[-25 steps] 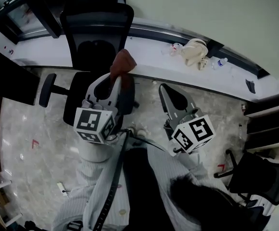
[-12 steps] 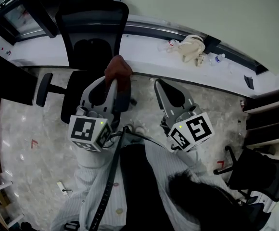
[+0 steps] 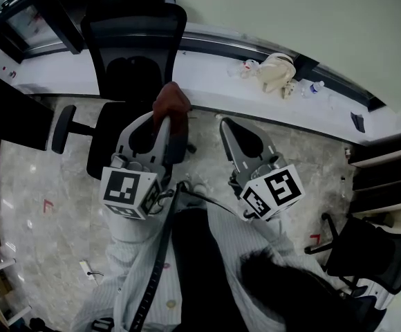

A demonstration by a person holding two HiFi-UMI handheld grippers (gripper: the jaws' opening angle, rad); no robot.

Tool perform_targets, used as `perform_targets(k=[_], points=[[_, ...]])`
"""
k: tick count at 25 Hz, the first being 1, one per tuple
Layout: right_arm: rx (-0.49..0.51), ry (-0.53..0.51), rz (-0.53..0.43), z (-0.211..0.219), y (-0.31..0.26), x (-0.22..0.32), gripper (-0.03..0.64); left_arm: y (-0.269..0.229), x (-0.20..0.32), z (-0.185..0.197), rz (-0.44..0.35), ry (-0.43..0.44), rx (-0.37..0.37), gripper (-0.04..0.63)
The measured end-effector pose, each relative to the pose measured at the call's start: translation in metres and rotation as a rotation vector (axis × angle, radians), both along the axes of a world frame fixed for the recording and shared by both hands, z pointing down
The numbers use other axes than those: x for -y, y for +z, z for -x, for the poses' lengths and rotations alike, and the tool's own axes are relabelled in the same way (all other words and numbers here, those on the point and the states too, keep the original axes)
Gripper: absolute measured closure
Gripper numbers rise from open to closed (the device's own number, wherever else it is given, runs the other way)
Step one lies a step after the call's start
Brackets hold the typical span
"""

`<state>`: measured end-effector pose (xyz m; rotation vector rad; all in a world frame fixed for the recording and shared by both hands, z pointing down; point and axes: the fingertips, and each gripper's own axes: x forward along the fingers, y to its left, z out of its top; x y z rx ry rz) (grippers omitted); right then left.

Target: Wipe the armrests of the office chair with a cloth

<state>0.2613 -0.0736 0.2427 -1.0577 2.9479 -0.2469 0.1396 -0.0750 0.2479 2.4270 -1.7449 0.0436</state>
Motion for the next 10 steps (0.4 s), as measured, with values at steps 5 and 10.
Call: perform_targets(k=[5, 10], points=[[-0.002, 0.000, 0.006, 0.0006, 0.0025, 0.0024, 0.617, 0.0016, 0.0008, 0.0000, -0.005, 0.002, 0.005, 0.548], [-0.002, 0.005, 0.011, 0.0021, 0.0052, 0.0095, 0.617, 0.0060, 0.0055, 0.0023, 0.004, 0.012, 0.005, 0.548]])
